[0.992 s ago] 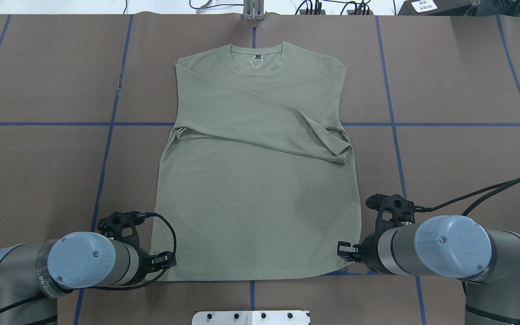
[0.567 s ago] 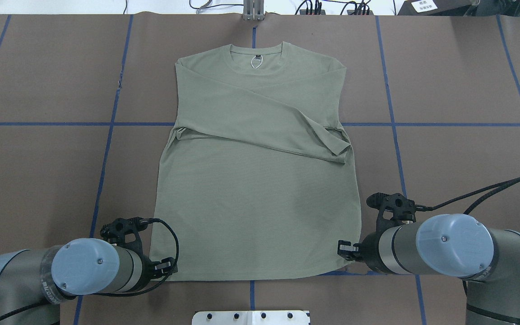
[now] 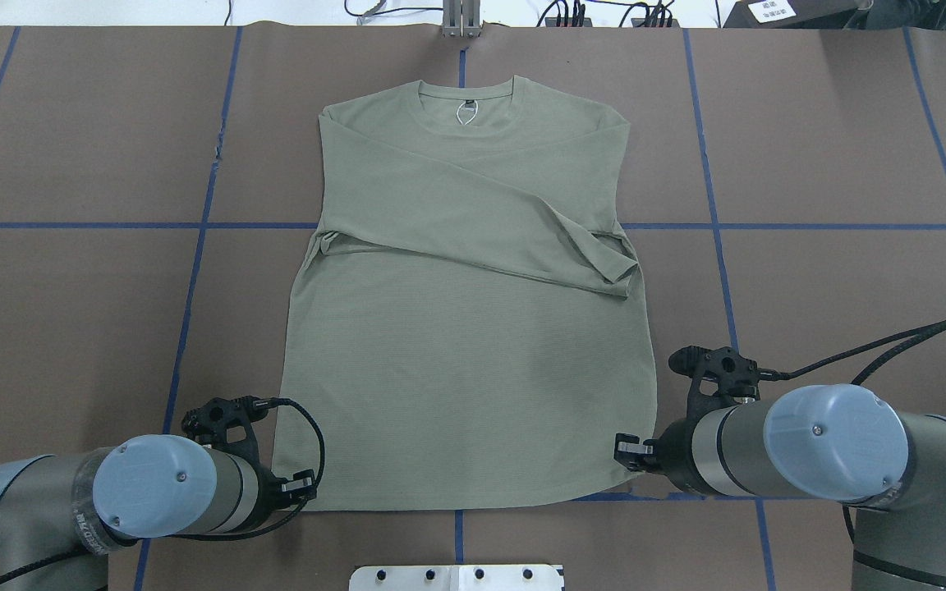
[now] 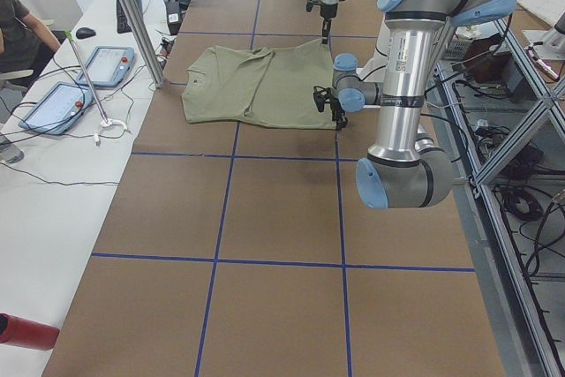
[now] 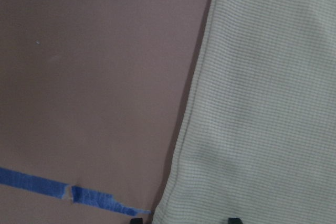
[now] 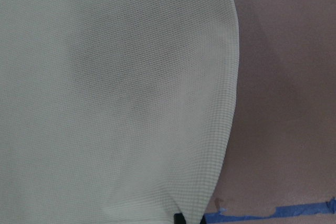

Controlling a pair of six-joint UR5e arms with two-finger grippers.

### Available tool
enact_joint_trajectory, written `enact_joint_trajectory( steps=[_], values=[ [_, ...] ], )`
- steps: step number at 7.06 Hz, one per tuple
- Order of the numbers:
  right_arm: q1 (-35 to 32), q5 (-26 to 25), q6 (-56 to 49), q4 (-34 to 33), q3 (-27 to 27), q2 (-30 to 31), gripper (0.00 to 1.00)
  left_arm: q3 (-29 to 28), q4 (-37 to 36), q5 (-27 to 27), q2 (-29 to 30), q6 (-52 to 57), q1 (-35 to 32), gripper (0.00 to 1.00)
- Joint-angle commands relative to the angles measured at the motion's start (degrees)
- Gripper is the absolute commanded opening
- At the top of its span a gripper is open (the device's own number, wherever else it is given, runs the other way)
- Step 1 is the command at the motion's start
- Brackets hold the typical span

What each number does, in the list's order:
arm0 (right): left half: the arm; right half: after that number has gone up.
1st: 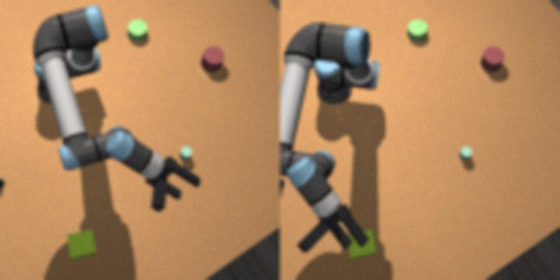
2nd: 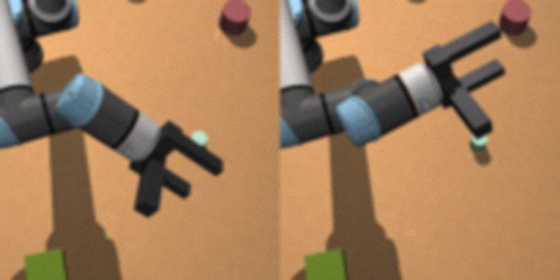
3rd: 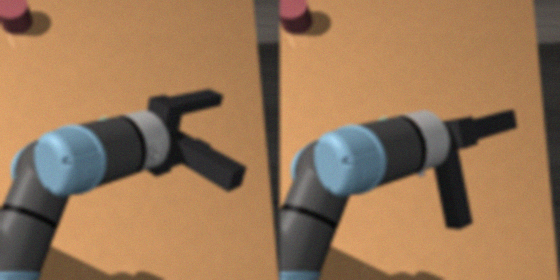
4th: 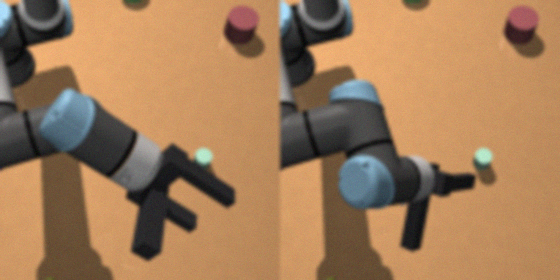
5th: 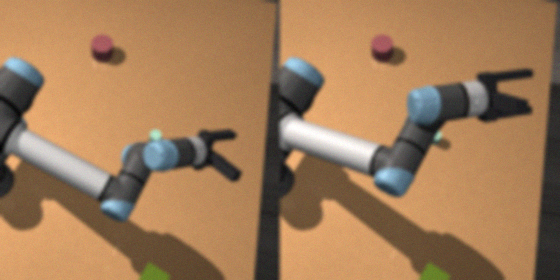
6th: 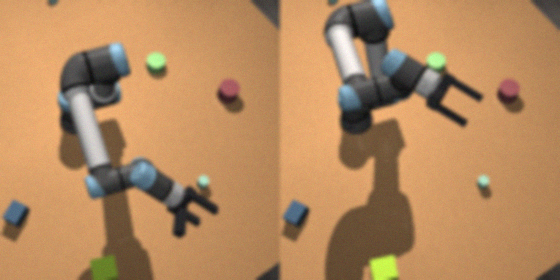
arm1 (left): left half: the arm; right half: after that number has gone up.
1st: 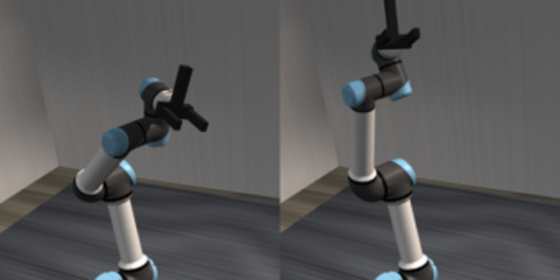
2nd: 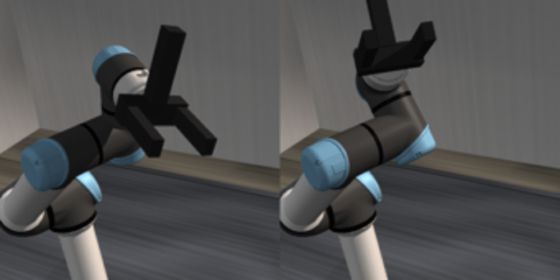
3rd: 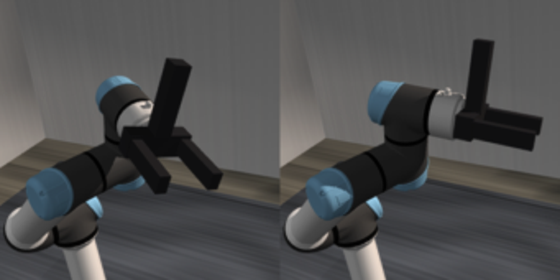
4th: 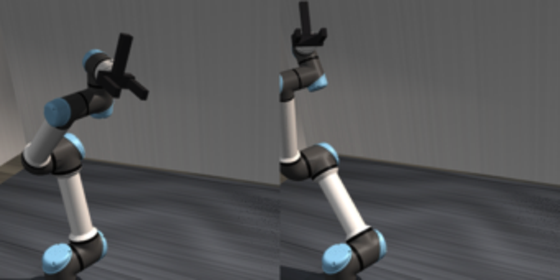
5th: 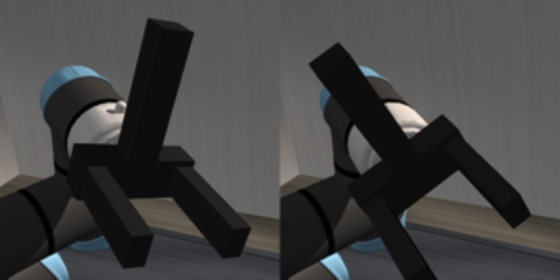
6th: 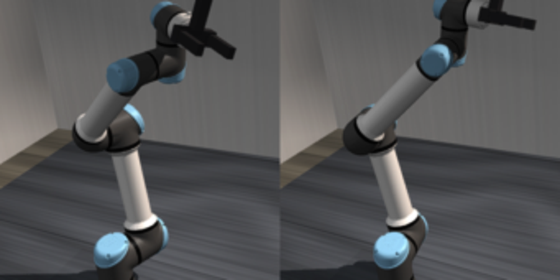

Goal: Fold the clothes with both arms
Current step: 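Hold the hem corners with both grippers and adjust the grip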

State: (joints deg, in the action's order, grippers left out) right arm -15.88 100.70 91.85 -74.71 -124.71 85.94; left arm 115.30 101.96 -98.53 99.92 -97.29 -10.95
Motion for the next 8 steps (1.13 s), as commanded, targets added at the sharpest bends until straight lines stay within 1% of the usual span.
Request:
enact_joint_trajectory(
  steps=[1,2,4,5,6,7,8],
  values=[
    [-0.2,0.1,-0.1,0.0,0.0,0.0,0.00,0.2,0.0,0.0,0.0,0.0,-0.1,0.47],
    [-0.3,0.1,-0.1,0.0,0.1,0.1,0.00,0.2,0.0,0.0,0.0,0.0,0.0,0.36],
    [-0.3,0.1,-0.1,0.0,0.1,0.1,0.00,0.2,0.0,0.0,-0.1,-0.3,0.0,0.20],
    [-0.4,0.1,-0.1,0.0,0.1,0.1,0.00,0.4,0.0,0.0,0.0,-0.4,0.0,0.09],
    [-0.4,0.1,-0.1,0.0,0.1,0.1,0.00,0.7,0.0,0.0,-0.1,-0.4,-0.2,0.00],
    [-0.5,0.1,-0.1,0.0,0.1,0.1,0.00,1.7,0.0,0.0,-0.2,-0.4,-0.4,0.00],
    [-0.6,0.2,-0.1,0.0,0.0,0.3,0.00,3.9,-0.4,0.0,-0.9,-0.3,-0.7,0.00]
  ],
)
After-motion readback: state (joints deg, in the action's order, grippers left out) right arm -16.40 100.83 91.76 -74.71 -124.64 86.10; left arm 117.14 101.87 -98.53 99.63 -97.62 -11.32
